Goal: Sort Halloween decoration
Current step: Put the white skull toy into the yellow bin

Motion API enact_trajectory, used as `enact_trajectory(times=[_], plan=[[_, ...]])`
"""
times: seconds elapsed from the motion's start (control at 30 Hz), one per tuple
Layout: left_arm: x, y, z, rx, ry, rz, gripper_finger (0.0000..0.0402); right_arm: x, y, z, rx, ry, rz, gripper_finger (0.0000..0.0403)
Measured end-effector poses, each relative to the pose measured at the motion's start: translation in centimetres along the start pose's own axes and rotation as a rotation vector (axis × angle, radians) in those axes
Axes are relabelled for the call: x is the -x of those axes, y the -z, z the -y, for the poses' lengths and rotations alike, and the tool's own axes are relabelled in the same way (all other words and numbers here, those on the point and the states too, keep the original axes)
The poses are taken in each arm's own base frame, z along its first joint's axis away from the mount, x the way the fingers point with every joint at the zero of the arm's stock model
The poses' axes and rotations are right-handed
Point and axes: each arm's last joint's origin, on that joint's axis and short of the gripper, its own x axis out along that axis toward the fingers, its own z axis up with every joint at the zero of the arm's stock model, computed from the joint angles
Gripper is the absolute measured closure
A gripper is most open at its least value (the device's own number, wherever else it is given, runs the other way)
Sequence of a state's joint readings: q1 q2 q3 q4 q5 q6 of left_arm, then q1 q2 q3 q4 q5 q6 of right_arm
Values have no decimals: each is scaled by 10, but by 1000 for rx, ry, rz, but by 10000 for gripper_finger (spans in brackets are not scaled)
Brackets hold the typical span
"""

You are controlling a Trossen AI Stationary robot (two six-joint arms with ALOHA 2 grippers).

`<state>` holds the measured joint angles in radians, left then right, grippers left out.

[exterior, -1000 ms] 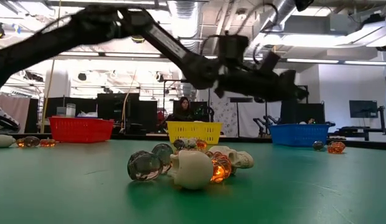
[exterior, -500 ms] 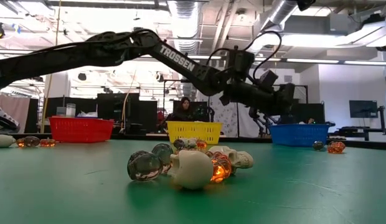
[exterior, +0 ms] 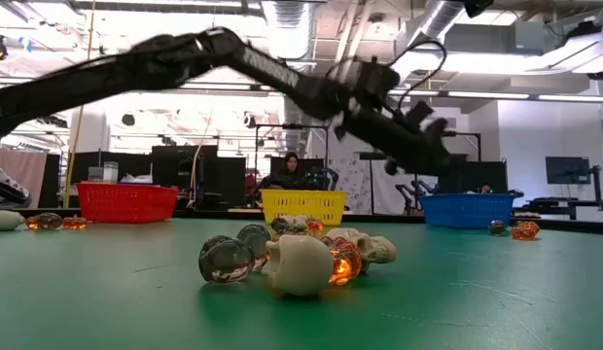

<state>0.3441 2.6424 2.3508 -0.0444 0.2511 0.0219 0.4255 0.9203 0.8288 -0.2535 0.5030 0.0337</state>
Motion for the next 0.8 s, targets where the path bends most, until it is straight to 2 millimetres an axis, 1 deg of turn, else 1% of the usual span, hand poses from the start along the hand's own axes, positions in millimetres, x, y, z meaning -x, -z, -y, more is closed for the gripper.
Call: enact_trajectory(times=[0.1,0.17,0.27,0.4,0.53,0.57,0.7,0.77,0.8], plan=[[36,-29,-4,-67,-40,-171,225,0,0,0,7,0,0,285],[71,-56,-2,-124,-99,-283,224,0,0,0,13,0,0,285],[121,-83,2,-201,-204,-460,224,0,0,1,23,3,-1,285],[173,-99,11,-219,-310,-659,224,-3,0,5,34,22,-3,285],[231,-126,25,-187,-349,-718,225,-10,2,11,28,64,-25,285],[243,-130,28,-165,-364,-738,226,-13,3,12,29,75,-34,285],[280,-132,38,-80,-419,-858,231,-34,11,14,43,116,-102,285],[300,-138,47,-42,-446,-867,232,-47,17,14,55,134,-144,285],[309,-143,51,-30,-461,-839,232,-55,19,14,56,143,-156,285]])
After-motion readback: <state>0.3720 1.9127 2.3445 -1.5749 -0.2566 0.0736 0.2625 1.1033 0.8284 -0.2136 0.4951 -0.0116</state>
